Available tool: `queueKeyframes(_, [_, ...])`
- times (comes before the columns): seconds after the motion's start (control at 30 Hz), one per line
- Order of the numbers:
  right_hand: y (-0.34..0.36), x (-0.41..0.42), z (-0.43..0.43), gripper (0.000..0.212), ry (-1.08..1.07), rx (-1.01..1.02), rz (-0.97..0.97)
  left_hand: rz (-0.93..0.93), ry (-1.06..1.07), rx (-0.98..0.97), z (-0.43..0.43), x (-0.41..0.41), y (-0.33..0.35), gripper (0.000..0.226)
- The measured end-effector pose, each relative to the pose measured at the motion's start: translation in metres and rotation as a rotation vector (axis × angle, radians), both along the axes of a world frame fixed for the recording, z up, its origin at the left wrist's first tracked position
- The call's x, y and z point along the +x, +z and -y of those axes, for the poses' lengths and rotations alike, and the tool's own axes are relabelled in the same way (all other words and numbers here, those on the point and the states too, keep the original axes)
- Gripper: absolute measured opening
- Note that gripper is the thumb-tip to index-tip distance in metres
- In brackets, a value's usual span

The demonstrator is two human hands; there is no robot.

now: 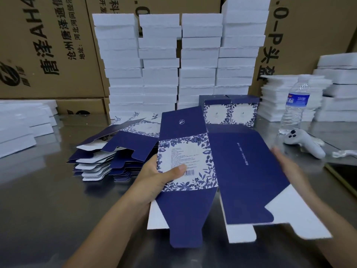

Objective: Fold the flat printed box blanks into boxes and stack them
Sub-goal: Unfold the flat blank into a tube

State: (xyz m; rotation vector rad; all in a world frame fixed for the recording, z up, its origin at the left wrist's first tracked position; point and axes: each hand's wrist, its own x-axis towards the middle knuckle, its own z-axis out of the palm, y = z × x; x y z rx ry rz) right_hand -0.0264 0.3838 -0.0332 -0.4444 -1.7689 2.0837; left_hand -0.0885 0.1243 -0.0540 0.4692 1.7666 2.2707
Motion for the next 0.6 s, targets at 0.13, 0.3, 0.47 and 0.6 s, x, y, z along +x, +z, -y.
queueKeyframes(0.13, [-0.005, 0.003, 0.002, 0.04, 0.003, -0.09, 0.019, -0.046, -0.056, -0.111, 0.003, 0.003, 0.002, 0.055])
queueKeyframes(0.3, [-0.018, -0.002, 0.0, 0.04, -0.156, 0.228, 0.082, -0.083, -0.08, -0.238, 0.002, 0.004, 0.0, 0.046])
queueKeyframes(0.47, [-0.019, -0.003, -0.005, 0.04, -0.136, 0.273, 0.093, -0.008, -0.068, -0.33, 0.001, 0.006, 0.002, 0.038])
queueKeyframes(0.6, [-0.021, -0.003, -0.006, 0.038, -0.087, 0.337, 0.079, -0.006, 0.067, -0.406, -0.002, 0.002, 0.004, 0.04])
